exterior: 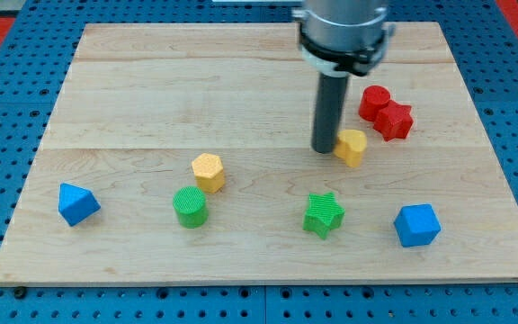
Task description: Push the yellow heart into the red star
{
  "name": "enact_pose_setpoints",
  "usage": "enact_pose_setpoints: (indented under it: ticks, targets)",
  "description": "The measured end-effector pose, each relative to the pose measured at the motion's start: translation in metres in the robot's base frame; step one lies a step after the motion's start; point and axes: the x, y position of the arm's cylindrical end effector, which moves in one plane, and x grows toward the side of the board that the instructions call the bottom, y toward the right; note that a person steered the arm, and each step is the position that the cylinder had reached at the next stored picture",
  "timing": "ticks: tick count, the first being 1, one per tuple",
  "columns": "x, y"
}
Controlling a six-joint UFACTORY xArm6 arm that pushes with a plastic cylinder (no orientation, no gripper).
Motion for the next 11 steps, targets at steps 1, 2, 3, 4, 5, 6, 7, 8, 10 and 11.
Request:
enact_pose_setpoints:
  ticks: [1,2,3,4,5,6,7,8,10,11]
  targets:
    - [0.017,-0.007]
    - [-0.001,0.007]
    - [-0.007,0.042]
    - [0.03,0.022]
    - [0.029,0.049]
    - [-0.002,0.079]
    - [-0.032,0.043]
    - [-0.033,0.04]
    - [-0.034,0.04]
    - [-0.014,0.04]
